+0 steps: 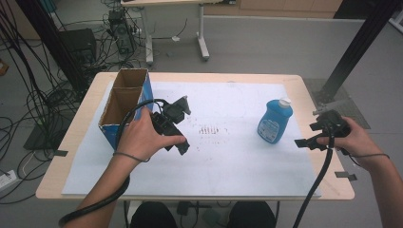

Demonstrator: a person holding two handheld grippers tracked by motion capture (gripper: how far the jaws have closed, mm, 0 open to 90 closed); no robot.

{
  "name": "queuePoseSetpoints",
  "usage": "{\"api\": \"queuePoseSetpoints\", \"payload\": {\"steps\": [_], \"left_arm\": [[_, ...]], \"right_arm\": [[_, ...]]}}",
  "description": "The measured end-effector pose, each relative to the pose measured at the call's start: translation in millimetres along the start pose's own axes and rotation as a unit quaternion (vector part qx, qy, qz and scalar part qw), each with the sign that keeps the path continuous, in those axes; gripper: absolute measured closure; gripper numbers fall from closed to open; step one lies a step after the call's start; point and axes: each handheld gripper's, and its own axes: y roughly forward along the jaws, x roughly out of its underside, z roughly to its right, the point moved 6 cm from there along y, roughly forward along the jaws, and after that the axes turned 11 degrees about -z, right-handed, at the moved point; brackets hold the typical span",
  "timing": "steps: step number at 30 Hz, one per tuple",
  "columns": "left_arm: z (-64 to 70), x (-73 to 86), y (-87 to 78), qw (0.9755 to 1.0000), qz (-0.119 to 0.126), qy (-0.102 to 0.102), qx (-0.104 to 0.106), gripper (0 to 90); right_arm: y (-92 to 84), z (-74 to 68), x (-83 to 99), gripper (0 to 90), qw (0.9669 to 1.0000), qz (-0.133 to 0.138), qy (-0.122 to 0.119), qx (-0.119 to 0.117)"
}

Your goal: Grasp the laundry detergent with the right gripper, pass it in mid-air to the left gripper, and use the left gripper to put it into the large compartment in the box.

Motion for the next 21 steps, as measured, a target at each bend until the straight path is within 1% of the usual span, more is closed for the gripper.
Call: {"api": "queuePoseSetpoints", "payload": {"steps": [8, 11, 21], "left_arm": [[-0.4, -2.3, 2.3, 1.0, -0.002, -0.002, -0.001, 7.0], [-0.3, -2.8, 2.1, 1.0, -0.002, -0.003, -0.003, 7.0], [-1.4, -5.0, 4.1, 1.0, -0.005, -0.005, 0.0, 7.0]], "right_arm": [[7.0, 3.0, 8.9, 4.4, 0.9999, 0.011, 0.009, -0.001], [10.8, 3.7, 13.7, 4.3, 0.9997, 0.022, 0.013, -0.002], [17.4, 2.8, 17.4, 4.3, 0.9995, 0.031, 0.011, 0.0]]}}
